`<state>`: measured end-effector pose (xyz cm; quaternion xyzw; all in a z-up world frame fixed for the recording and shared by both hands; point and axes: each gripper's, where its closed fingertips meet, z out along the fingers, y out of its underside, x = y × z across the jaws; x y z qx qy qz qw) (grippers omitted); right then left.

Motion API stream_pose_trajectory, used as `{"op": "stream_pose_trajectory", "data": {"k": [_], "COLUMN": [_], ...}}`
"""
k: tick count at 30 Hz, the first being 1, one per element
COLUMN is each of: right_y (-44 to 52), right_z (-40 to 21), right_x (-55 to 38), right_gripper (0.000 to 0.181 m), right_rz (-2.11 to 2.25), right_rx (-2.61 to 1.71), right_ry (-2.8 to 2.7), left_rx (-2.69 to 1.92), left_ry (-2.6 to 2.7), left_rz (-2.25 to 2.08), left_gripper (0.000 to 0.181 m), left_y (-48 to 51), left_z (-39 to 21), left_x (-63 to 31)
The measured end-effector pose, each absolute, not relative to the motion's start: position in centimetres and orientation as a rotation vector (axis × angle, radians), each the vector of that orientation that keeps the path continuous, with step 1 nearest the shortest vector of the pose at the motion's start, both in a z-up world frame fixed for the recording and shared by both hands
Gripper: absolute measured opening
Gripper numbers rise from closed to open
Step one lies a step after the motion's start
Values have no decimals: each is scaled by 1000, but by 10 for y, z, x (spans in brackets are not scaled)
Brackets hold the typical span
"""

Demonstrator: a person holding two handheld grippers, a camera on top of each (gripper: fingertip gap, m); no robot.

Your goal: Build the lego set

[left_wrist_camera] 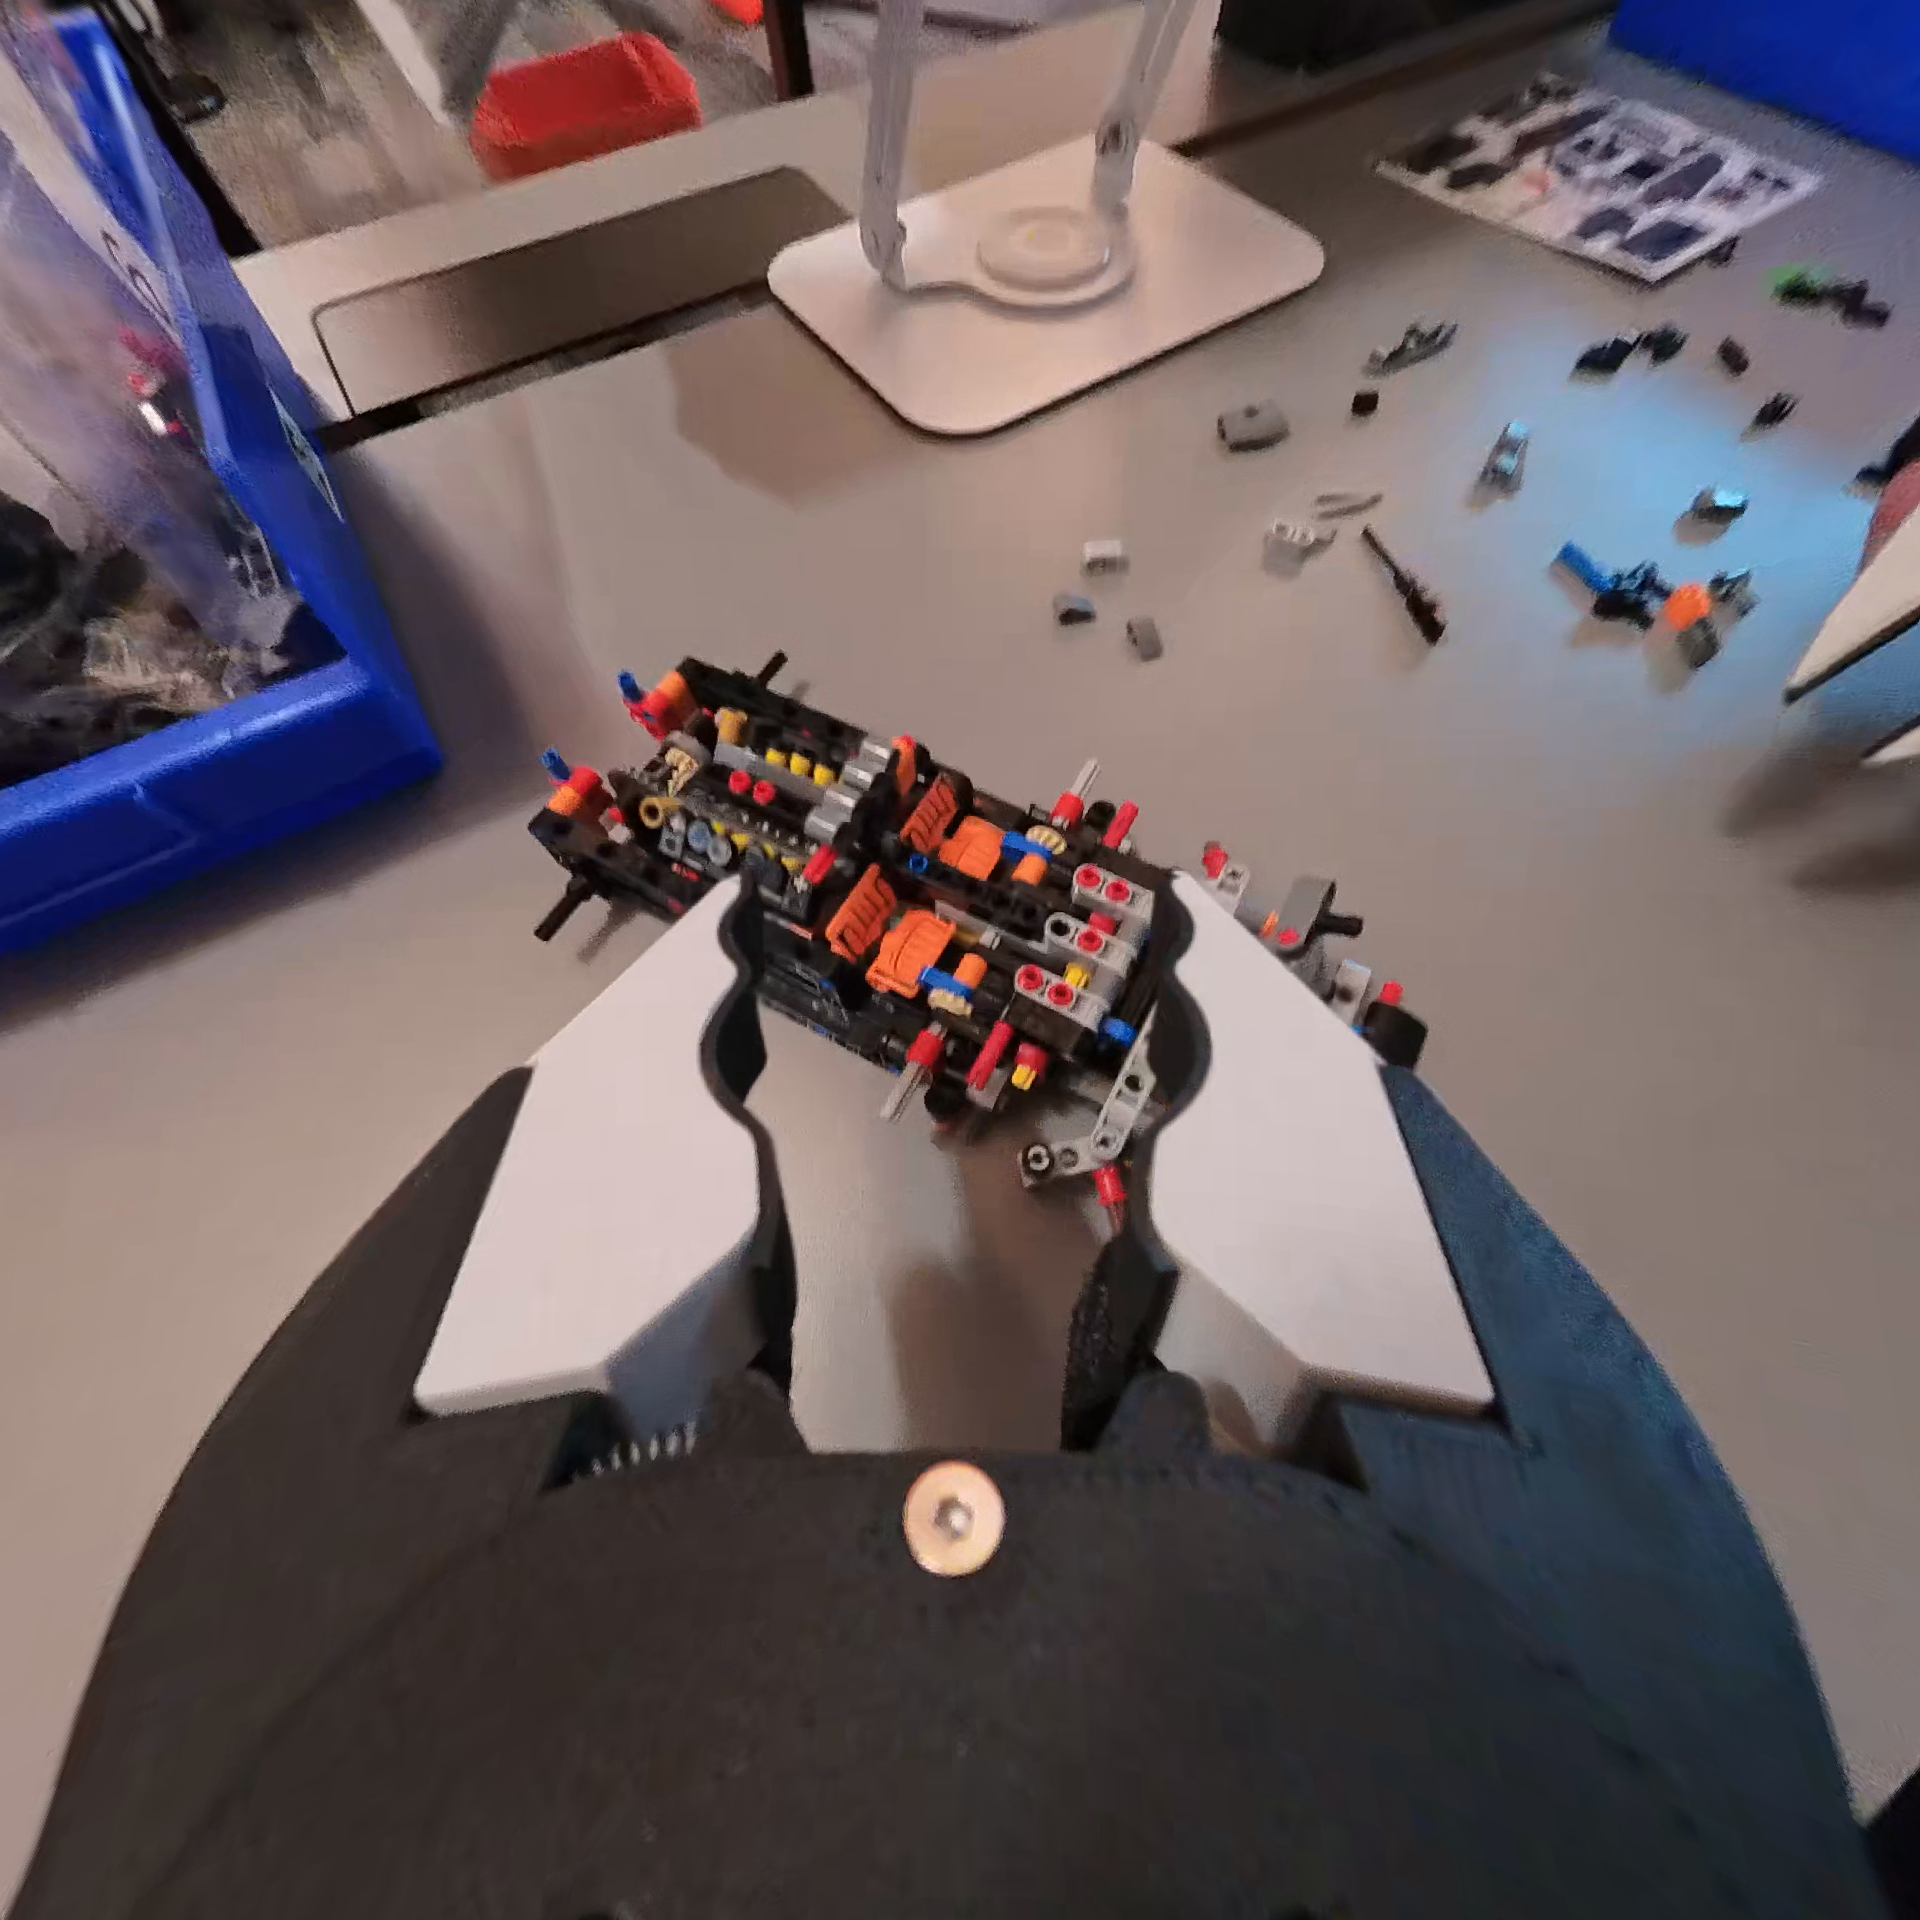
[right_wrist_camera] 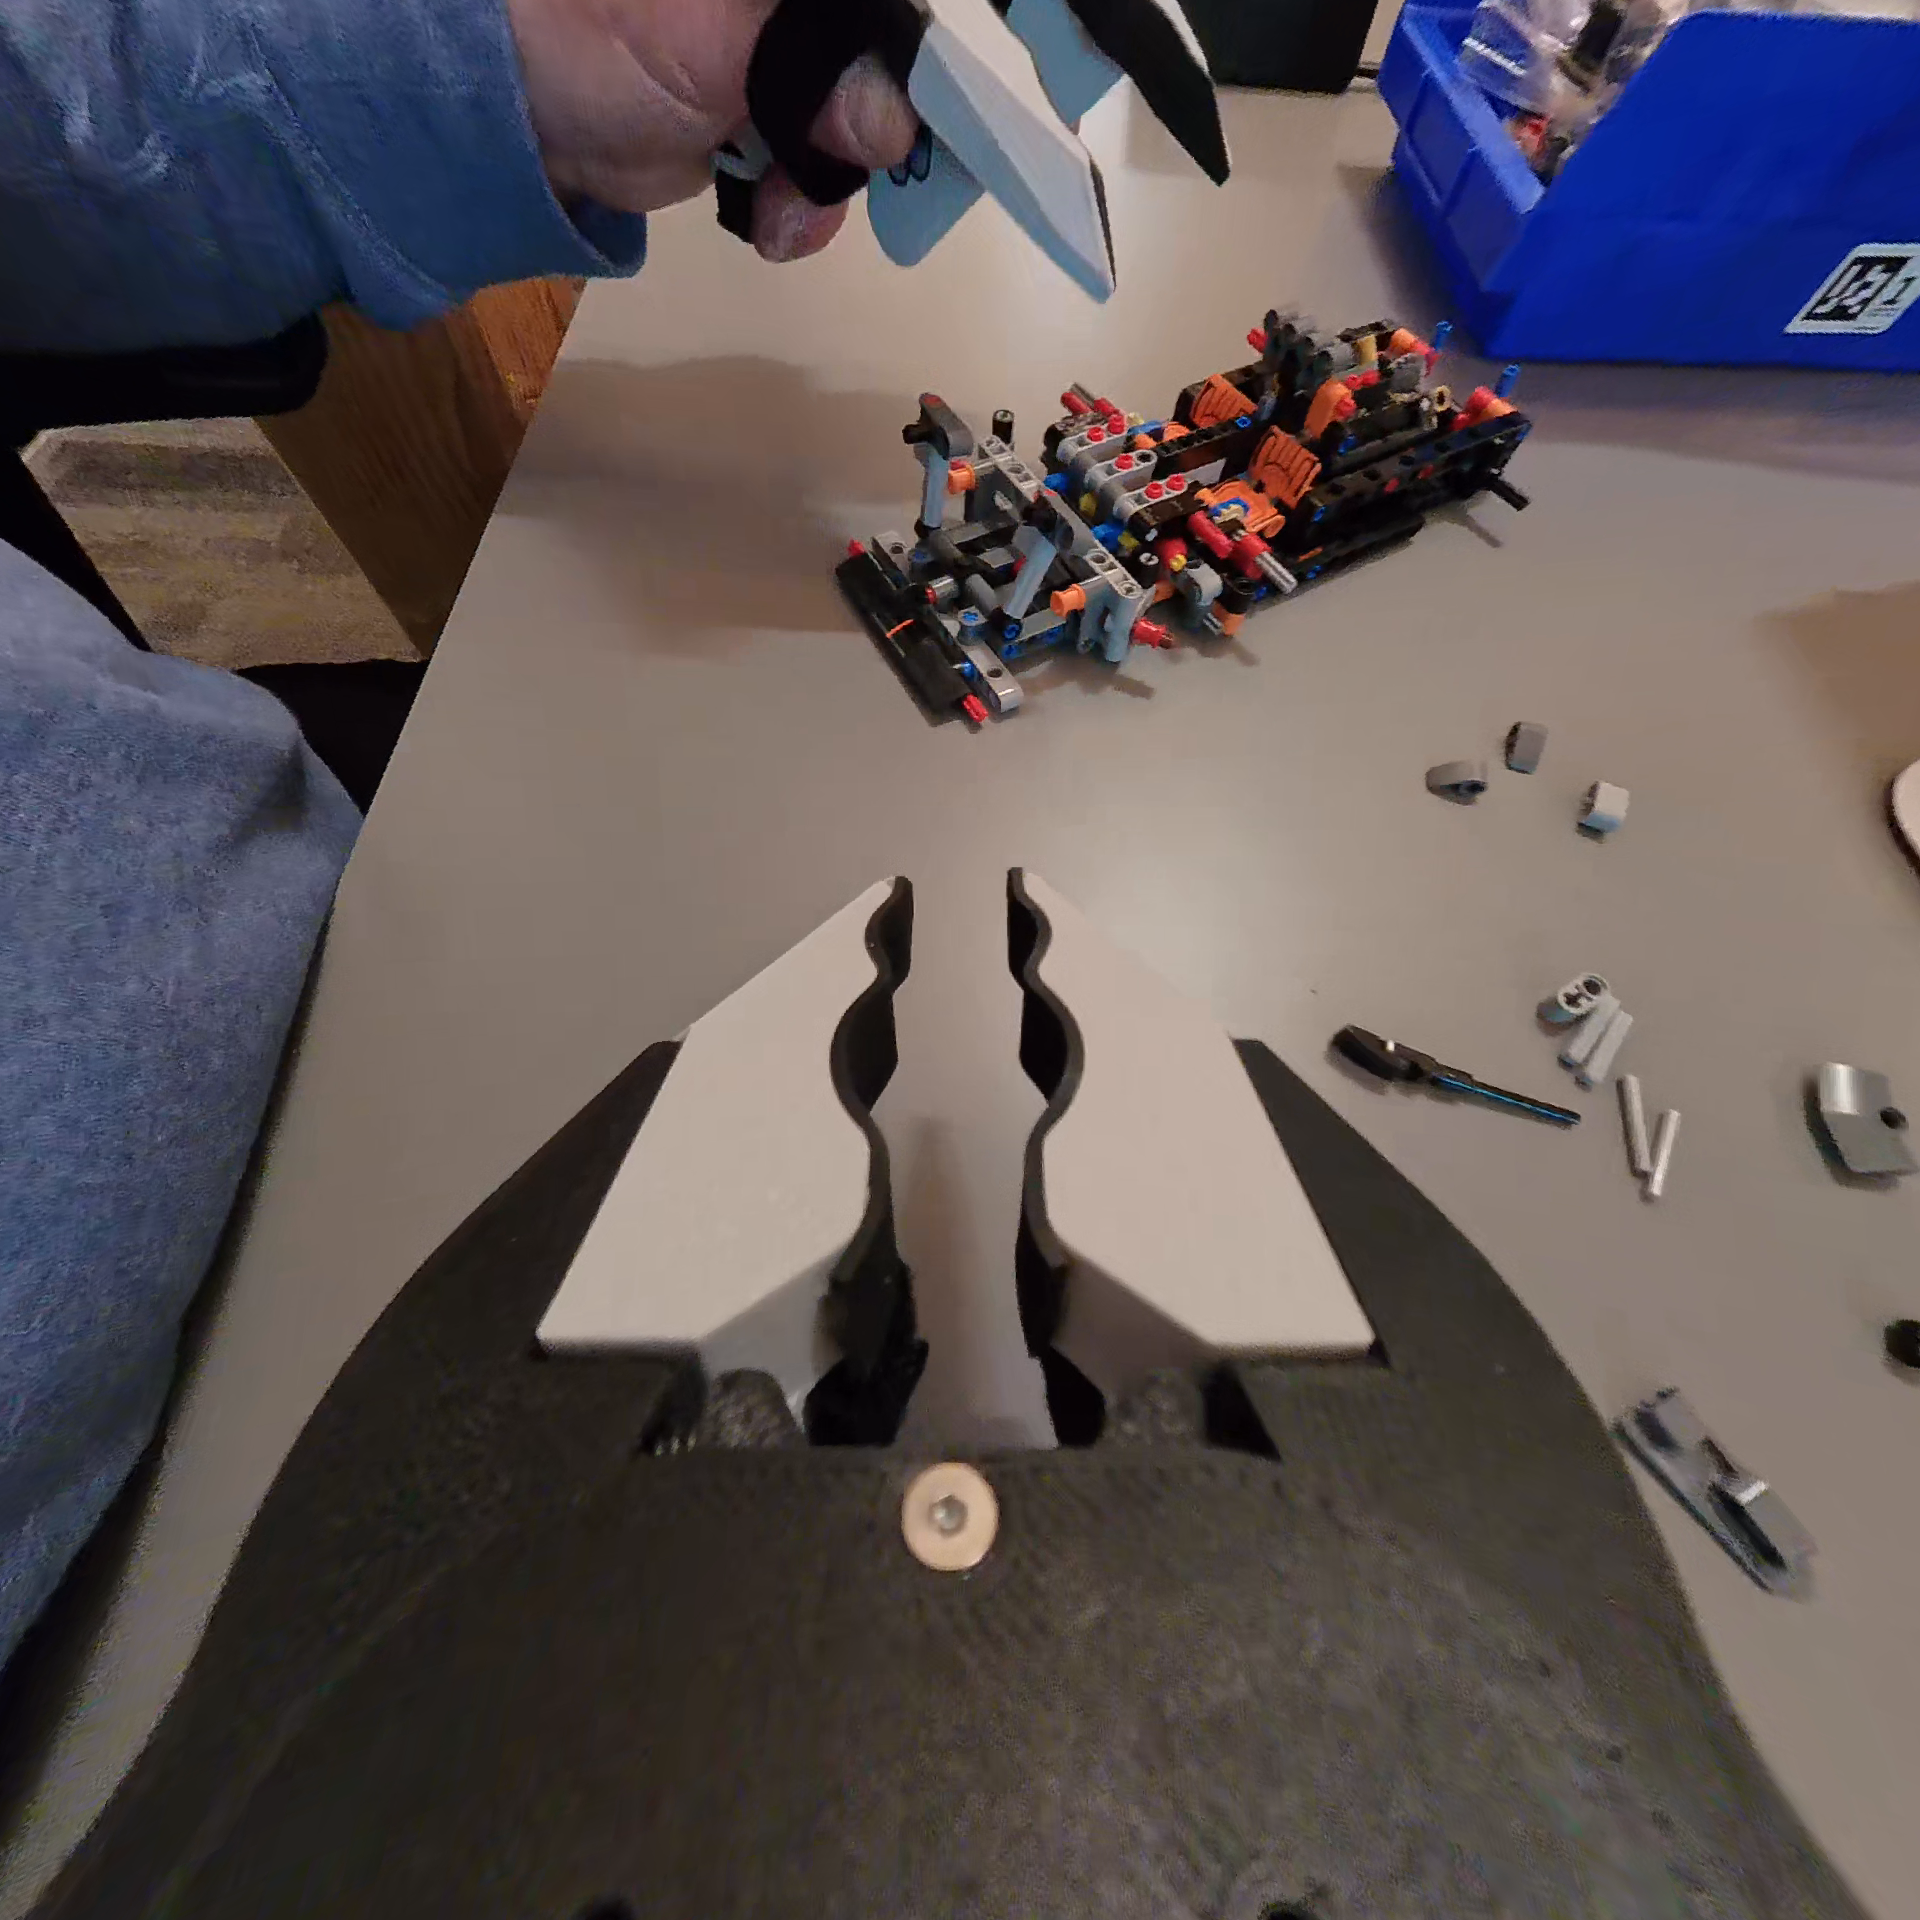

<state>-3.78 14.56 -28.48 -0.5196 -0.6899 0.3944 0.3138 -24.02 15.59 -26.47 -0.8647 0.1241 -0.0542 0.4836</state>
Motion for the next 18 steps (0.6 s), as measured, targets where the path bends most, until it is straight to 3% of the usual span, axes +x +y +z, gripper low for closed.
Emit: {"op": "stream_pose_trajectory", "data": {"k": [7, 15, 18], "right_y": [162, 180, 187], "right_z": [-272, -264, -259], "right_x": [-26, -14, -10], "right_gripper": [15, 16, 16], "right_rz": [1040, 1021, 1005], "right_rx": [-1359, -1372, -1370], "right_ry": [-1755, -1692, -1673], "left_rx": [-2207, -2061, -1944], "left_ry": [269, 45, 90], "left_rz": [-62, -359, -432], "left_gripper": [73, 83, 68], "left_y": [171, 180, 180], "left_z": [-276, -261, -230], "left_x": [-254, -274, -255]}}
